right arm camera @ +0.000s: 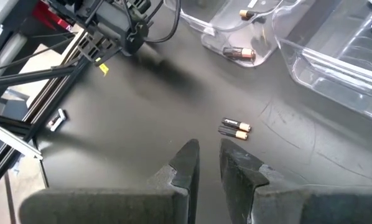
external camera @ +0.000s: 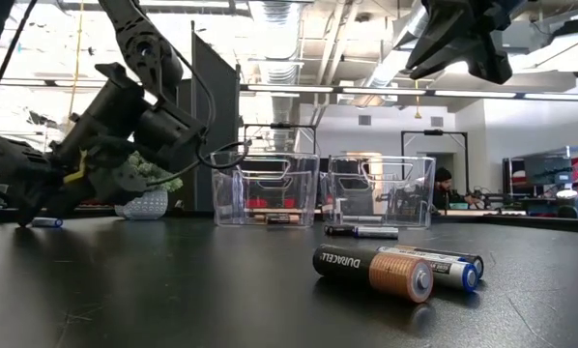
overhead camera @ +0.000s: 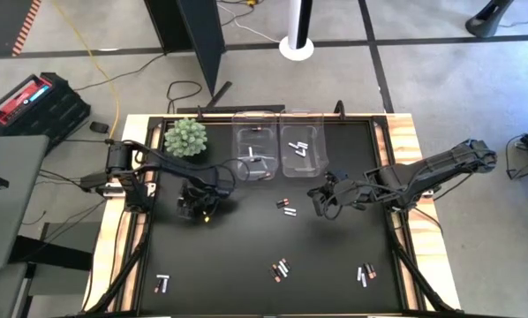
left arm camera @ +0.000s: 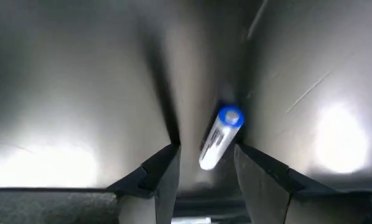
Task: Sort batteries
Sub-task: Put the white battery into the right transparent bin
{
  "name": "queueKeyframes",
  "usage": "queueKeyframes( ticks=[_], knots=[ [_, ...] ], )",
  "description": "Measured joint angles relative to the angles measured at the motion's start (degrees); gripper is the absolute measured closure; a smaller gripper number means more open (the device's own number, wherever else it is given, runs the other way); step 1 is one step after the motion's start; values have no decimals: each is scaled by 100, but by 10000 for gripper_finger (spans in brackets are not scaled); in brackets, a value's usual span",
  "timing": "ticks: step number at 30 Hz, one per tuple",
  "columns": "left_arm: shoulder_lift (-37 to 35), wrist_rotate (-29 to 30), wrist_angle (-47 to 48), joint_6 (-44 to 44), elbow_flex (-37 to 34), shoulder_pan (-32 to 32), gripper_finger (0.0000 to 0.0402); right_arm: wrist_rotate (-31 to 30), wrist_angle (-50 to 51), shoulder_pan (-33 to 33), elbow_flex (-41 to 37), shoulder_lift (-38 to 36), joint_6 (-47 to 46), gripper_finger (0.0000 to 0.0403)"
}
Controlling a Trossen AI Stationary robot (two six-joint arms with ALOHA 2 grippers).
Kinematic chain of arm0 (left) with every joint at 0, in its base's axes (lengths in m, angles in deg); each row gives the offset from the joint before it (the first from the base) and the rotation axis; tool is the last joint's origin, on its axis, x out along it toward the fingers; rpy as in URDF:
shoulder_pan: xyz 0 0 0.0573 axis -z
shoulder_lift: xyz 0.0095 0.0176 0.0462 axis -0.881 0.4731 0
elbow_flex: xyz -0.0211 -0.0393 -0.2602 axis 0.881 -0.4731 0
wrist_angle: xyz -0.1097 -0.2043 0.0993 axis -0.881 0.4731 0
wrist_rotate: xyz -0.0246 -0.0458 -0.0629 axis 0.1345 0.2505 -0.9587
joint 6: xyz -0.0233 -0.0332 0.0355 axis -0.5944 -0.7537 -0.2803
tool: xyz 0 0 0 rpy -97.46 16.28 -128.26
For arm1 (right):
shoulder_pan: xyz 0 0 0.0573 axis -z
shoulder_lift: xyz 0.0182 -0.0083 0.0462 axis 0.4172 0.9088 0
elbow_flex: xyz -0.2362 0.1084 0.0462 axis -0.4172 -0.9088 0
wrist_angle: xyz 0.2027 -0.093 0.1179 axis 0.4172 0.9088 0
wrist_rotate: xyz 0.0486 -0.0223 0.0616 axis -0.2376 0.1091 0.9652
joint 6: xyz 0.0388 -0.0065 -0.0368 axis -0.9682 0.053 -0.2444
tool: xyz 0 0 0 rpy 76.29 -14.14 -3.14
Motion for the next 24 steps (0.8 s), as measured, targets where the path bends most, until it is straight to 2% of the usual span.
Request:
queueKeyframes(
  ticks=[4, 13, 16, 24],
  knots=[
    [-3, -37, -100, 48, 176, 0, 253, -2, -1, 0, 0, 0, 4, 321],
    [-30, -72, -168, 59, 96, 2, 259, -2, 1, 0, 0, 0, 2, 321],
    [-28, -70, -170, 51, 89, 2, 280, -2, 1, 0, 0, 0, 3, 321],
    [-22, -106, -115, -261, 82, 2, 369, -2, -1, 0, 0, 0, 5, 321]
  ],
)
